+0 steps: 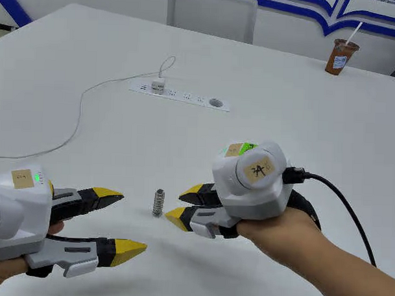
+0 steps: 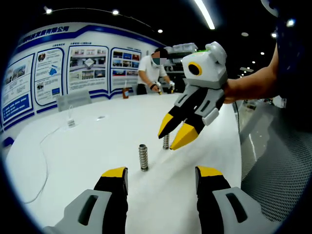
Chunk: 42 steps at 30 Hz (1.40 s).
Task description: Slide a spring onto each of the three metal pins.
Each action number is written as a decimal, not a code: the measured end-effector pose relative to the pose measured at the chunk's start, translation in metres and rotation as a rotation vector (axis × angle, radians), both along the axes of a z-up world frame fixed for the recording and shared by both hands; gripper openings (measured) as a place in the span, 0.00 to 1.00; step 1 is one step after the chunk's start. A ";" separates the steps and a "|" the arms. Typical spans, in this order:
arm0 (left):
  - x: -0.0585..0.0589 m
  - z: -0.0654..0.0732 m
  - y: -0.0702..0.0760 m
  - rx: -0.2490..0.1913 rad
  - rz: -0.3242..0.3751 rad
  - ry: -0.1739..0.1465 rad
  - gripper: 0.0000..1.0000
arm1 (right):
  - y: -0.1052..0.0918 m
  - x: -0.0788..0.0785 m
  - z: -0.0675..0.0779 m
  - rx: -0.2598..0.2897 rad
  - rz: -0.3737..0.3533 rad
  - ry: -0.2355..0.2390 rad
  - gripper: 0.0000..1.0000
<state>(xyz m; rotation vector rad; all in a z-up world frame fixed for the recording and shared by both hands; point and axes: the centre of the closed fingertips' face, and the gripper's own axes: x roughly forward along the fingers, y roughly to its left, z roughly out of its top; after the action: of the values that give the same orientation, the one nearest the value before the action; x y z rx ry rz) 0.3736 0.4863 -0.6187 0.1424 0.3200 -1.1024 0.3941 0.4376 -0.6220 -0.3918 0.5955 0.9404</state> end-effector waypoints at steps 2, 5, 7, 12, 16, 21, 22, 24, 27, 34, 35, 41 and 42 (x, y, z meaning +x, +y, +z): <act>0.000 0.001 0.000 -0.001 0.001 0.000 0.58 | -0.003 -0.005 0.002 0.011 -0.003 0.000 0.23; -0.001 0.002 0.000 0.000 -0.002 -0.004 0.58 | -0.008 -0.013 0.004 0.017 -0.006 -0.002 0.24; -0.001 0.004 -0.001 0.000 -0.005 -0.007 0.59 | -0.013 -0.018 0.005 0.019 -0.009 -0.006 0.24; -0.002 0.004 -0.002 0.002 -0.007 -0.006 0.61 | -0.028 -0.030 0.006 0.025 -0.027 -0.004 0.25; -0.004 0.005 -0.004 -0.001 -0.011 -0.007 0.61 | -0.040 -0.039 0.003 0.022 -0.045 0.000 0.25; -0.005 0.005 -0.005 0.000 -0.015 -0.007 0.63 | -0.058 -0.044 0.003 0.030 -0.085 0.004 0.26; -0.005 0.005 -0.006 0.001 -0.017 -0.007 0.63 | -0.061 -0.045 0.003 0.031 -0.093 0.003 0.26; -0.006 0.005 -0.006 0.003 -0.019 -0.007 0.63 | -0.068 -0.046 0.003 0.038 -0.115 0.006 0.26; -0.006 0.005 -0.007 0.005 -0.020 -0.006 0.64 | -0.079 -0.048 0.003 0.043 -0.143 0.004 0.26; -0.007 0.004 -0.009 0.007 -0.023 -0.002 0.65 | -0.107 -0.049 0.004 0.053 -0.217 0.001 0.26; -0.008 0.004 -0.010 0.007 -0.023 -0.002 0.65 | -0.110 -0.049 0.004 0.053 -0.224 0.001 0.27; -0.008 0.004 -0.010 0.007 -0.021 0.001 0.66 | -0.132 -0.049 0.005 0.054 -0.277 -0.005 0.28; -0.008 0.003 -0.009 0.007 -0.021 0.001 0.66 | -0.135 -0.049 0.005 0.054 -0.284 -0.005 0.28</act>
<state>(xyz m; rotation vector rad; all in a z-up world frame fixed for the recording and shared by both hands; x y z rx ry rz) 0.3654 0.4768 -0.6153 0.1516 0.3243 -1.1220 0.3454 0.3028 -0.6172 -0.2532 0.6020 0.6813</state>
